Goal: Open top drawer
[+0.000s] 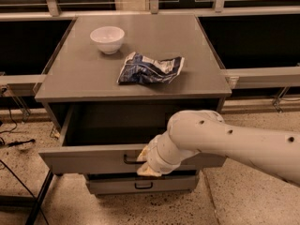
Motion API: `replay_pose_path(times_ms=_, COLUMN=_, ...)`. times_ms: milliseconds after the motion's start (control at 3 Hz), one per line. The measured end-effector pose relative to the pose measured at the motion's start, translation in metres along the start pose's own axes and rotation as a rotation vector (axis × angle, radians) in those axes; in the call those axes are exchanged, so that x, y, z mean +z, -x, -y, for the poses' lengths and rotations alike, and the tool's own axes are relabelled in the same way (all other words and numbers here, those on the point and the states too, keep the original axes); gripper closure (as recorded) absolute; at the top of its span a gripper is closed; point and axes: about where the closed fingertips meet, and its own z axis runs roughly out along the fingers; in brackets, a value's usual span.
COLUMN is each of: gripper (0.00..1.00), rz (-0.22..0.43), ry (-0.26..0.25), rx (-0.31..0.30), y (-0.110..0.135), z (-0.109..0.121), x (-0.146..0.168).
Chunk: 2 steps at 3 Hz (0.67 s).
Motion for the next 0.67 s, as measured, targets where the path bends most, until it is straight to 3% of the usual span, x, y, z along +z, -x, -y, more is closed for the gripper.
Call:
replay_pose_path(times_ms=333, gripper=0.96, rz=0.0, ry=0.0, rx=0.0, y=0.0, z=0.0, x=0.0)
replay_pose_path(times_ms=667, gripper=1.0, rz=0.0, ry=0.0, rx=0.0, y=0.0, z=0.0, x=0.0)
